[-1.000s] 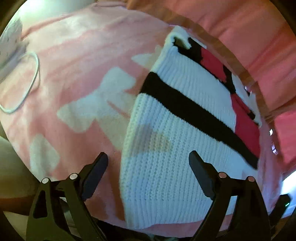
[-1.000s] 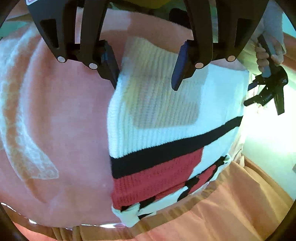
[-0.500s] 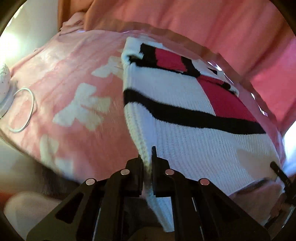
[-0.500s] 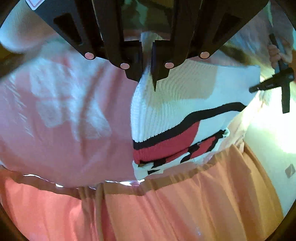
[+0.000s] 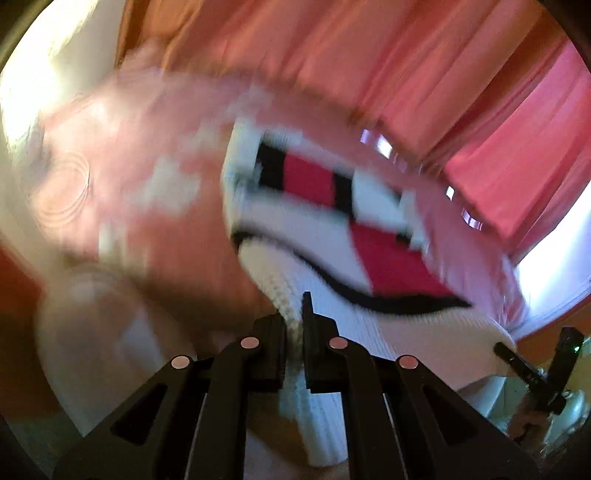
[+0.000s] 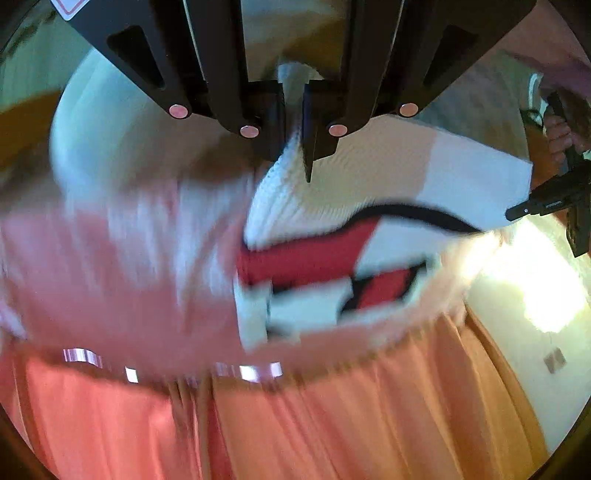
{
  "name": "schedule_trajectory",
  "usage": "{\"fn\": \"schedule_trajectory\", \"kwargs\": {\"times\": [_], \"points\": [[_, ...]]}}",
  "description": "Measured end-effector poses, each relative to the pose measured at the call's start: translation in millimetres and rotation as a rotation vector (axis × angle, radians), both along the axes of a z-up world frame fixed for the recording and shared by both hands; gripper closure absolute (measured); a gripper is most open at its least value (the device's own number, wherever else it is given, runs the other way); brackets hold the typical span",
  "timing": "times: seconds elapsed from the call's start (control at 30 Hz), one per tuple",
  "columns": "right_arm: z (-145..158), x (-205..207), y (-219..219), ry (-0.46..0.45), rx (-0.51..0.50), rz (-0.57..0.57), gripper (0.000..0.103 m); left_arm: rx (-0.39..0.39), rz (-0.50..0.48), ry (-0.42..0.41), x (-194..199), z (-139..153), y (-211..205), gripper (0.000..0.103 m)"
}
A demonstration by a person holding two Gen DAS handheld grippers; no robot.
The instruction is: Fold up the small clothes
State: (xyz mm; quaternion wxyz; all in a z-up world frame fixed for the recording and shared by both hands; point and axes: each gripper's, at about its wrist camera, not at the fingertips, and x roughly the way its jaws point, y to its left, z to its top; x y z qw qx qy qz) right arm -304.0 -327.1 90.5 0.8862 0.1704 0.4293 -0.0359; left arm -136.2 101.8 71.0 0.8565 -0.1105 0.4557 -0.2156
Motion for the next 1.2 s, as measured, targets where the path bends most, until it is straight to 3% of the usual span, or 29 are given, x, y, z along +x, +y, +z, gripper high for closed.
{"fn": "schedule_trajectory", "kwargs": {"times": [0.07, 0.2, 0.27, 0.33, 0.43, 0.53, 0.63, 0.7, 0.77, 0.83, 0.9, 1.0, 1.1, 1.13, 1.2], "points": [[11.3, 40.7, -22.6, -0.061, 0.000, 0.000, 0.097, 0.046, 0.020, -0.108, 39.8, 20.5, -14.6, 0.097], [-6.0, 148.2, -64.2, -0.061, 0.036, -0.033, 0.097, 0.121, 0.076, -0.144, 130.0, 15.6, -53.9, 0.097], [-33.8, 205.8, -80.5, 0.004, 0.058, -0.054, 0.097, 0.204, 0.097, -0.132, 179.4, -4.0, -79.5, 0.097], [-65.2, 252.6, -94.0, 0.078, 0.113, -0.066, 0.097, 0.278, 0.132, -0.063, 228.9, -36.9, -99.7, 0.097], [-110.5, 305.2, -105.4, 0.174, 0.149, -0.083, 0.096, 0.328, 0.172, 0.034, 278.8, -80.1, -109.6, 0.096], [-138.4, 329.4, -110.7, 0.218, 0.184, -0.096, 0.090, 0.334, 0.172, 0.067, 296.4, -106.9, -113.4, 0.093], [-139.9, 331.4, -116.0, 0.214, 0.240, -0.105, 0.085, 0.292, 0.170, 0.096, 302.5, -114.6, -109.7, 0.088], [-129.1, 328.0, -117.2, 0.177, 0.287, -0.098, 0.079, 0.212, 0.177, 0.094, 305.3, -109.8, -102.3, 0.073], [-120.0, 327.8, -120.9, 0.118, 0.377, -0.078, 0.071, 0.128, 0.199, 0.062, 305.5, -101.2, -94.9, 0.051], [-111.2, 329.9, -125.6, 0.035, 0.421, -0.083, 0.068, 0.135, 0.269, -0.020, 308.6, -91.6, -90.6, 0.035], [-101.7, 331.3, -130.6, -0.042, 0.321, -0.155, 0.056, 0.166, 0.301, -0.089, 317.6, -84.4, -93.1, 0.027], [-87.6, 333.7, -129.3, -0.034, 0.103, -0.249, 0.054, 0.236, 0.382, -0.136, 324.5, -75.5, -87.1, 0.025], [-79.5, 329.0, -116.9, -0.005, 0.103, -0.181, 0.054, 0.207, 0.343, -0.141, 314.4, -65.1, -84.0, 0.021], [-80.5, 324.0, -109.1, 0.023, 0.087, -0.143, 0.053, 0.201, 0.308, -0.123, 307.5, -65.0, -83.2, 0.015], [-87.5, 312.7, -101.2, 0.086, 0.039, -0.107, 0.051, 0.214, 0.273, -0.109, 295.4, -70.8, -81.2, 0.015]]}}
